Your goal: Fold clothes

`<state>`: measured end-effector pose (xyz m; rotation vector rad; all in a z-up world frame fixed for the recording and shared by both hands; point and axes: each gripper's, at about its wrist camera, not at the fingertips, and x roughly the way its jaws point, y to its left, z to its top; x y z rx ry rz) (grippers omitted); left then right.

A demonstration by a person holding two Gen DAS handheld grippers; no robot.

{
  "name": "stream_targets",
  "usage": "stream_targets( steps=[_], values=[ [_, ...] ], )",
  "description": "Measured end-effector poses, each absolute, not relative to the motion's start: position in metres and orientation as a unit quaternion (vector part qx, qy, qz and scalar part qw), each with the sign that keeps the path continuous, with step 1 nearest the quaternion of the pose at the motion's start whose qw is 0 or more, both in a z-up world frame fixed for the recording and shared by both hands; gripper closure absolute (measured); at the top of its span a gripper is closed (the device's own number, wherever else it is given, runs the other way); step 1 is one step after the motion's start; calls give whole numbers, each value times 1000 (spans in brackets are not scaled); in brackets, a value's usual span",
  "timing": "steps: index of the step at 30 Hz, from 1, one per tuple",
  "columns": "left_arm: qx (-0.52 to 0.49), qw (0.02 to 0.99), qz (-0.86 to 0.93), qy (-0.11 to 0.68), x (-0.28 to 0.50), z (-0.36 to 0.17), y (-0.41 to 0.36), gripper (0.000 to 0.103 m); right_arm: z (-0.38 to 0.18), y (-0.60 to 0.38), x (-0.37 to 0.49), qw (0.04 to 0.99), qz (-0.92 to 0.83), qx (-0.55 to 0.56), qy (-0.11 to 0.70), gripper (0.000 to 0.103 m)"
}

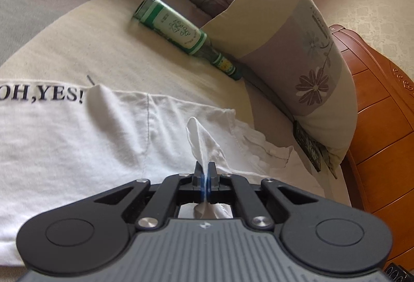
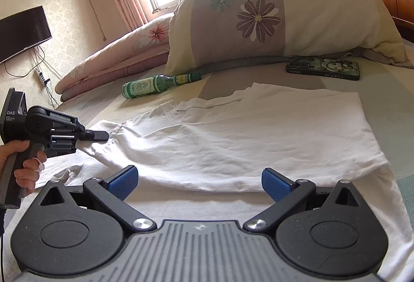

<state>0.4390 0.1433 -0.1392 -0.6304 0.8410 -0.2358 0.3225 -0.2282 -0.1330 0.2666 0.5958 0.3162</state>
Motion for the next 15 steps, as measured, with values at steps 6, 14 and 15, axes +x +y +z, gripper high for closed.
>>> stream_targets(
  steps=[6,14,15],
  values=[
    [-289,857,-102,415,441,-148,145,101,-133,-232,322,936,146,136,290,0],
    [-282,853,-112,425,428,-150,144,101,-126,-246,321,959,87,110,247,0],
    [-278,853,-112,427,427,-148,144,101,-125,-251,324,964,68,104,236,0]
  ],
)
